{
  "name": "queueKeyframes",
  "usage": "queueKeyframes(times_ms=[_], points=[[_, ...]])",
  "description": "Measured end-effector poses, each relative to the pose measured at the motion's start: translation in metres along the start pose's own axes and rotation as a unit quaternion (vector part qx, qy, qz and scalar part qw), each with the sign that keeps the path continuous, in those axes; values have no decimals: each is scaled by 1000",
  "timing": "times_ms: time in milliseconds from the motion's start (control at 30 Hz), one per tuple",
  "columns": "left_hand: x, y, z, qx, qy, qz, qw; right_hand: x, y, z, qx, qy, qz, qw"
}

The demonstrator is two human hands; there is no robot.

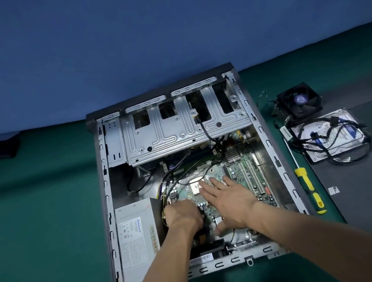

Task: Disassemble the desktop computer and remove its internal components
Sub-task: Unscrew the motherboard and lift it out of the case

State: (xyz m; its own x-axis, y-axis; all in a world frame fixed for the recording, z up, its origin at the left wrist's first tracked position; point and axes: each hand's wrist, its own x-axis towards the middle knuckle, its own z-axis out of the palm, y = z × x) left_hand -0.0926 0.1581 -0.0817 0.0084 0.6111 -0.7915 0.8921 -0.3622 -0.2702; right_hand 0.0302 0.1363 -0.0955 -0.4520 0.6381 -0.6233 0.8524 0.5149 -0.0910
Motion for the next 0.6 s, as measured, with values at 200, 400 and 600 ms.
queueKeyframes(times_ms=[200,400,600], points=[[-9,-1,-1,1,15,-7,1000,-2,-2,-9,22,-48,10,999],[-12,-1,-2,-35,27,-14,999,-1,-4,-13,15,-58,18,998],[2,-5,-11,-65,-36,-21,997,5,-4,-4,33,-55,19,998]])
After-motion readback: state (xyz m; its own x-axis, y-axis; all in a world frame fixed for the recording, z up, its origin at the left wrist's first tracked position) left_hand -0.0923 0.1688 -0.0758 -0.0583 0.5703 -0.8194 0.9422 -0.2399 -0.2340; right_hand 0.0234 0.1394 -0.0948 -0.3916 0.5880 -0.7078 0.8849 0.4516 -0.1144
